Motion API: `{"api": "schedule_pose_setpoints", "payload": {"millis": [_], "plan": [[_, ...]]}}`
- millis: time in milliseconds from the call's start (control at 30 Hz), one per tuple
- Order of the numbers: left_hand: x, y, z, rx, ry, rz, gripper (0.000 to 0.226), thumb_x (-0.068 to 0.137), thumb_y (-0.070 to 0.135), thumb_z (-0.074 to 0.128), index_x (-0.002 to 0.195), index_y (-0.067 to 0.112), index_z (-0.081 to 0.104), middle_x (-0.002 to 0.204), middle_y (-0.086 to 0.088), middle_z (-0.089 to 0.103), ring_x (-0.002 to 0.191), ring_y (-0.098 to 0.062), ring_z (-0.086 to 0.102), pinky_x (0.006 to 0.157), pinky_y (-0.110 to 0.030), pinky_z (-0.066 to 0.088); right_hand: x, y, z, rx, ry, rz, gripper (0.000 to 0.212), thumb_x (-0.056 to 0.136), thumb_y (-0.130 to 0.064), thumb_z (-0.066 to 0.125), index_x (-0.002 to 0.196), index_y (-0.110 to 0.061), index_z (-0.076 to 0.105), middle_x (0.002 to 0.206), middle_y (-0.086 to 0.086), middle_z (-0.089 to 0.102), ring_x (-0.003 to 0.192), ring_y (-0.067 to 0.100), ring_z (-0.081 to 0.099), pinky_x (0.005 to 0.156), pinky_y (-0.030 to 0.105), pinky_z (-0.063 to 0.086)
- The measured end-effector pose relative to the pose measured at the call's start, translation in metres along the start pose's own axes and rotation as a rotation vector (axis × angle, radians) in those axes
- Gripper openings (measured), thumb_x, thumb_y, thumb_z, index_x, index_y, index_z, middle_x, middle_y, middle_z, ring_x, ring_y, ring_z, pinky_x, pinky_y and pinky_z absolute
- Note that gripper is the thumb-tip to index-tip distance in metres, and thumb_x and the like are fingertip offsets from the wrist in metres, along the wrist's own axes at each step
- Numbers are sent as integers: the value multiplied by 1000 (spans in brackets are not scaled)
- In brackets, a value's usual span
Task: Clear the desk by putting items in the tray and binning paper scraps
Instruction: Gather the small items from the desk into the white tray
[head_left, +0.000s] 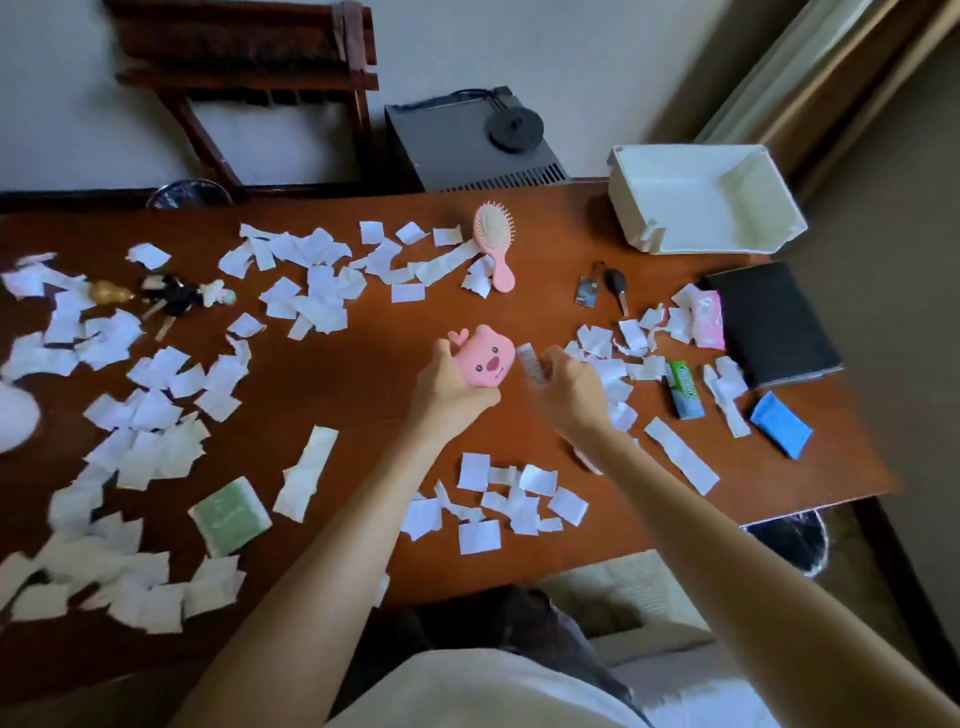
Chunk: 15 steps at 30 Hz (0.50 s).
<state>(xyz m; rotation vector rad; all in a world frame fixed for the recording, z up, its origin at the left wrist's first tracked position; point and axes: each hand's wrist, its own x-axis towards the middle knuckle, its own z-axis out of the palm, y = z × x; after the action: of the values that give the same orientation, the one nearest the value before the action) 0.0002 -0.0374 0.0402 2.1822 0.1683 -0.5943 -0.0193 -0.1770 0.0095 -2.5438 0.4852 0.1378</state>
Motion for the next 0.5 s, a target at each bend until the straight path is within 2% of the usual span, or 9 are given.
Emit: {"api": "schedule_pose_setpoints", "payload": {"millis": [67,200,267,367,400,467,500], "plan": [[3,22,19,-2,-9,16,68,78,17,72,132,16,31,131,-8,46,112,-24,55,70,-25,48,8,19,-23,13,9,36,30,95,-31,48,89,-2,53,76,14,61,56,22,47,45,27,29],[23,57,36,0,-34,108,68,78,16,72,134,17,33,134,-6,46,119,-23,52,81,-29,51,30,47,-50,38,9,81,28,92,-27,51,94,0,57,81,17,64,66,26,51,53,28,34],[38,71,44,24,-69,159,69,79,16,71,137,17,33,135,-5,46,121,-23,51,86,-30,51,44,58,-60,50,39,106,27,91,-27,55,90,1,57,76,15,60,64,25,51,48,25,31],[52,95,52,66,-66,219,66,78,17,72,133,12,37,130,-7,49,117,-23,53,83,-28,50,62,69,-77,68,92,117,31,92,-33,54,80,-4,52,72,9,57,61,22,51,45,20,28],[60,104,57,96,-66,226,60,78,18,72,129,9,42,125,-9,51,117,-23,53,83,-27,50,68,72,-83,72,101,119,30,92,-33,54,78,-7,49,71,6,55,59,20,49,45,20,26],[61,113,75,219,-147,202,32,81,19,69,108,4,58,109,-11,57,120,-23,50,92,-29,47,81,80,-95,85,119,142,33,94,-33,52,69,-13,43,63,-1,49,51,12,42,46,18,24],[63,117,84,256,-188,182,24,83,19,66,103,7,63,106,-14,58,122,-25,48,97,-30,45,88,85,-101,87,132,156,37,94,-34,51,63,-17,40,58,-4,44,48,10,39,47,18,25]]}}
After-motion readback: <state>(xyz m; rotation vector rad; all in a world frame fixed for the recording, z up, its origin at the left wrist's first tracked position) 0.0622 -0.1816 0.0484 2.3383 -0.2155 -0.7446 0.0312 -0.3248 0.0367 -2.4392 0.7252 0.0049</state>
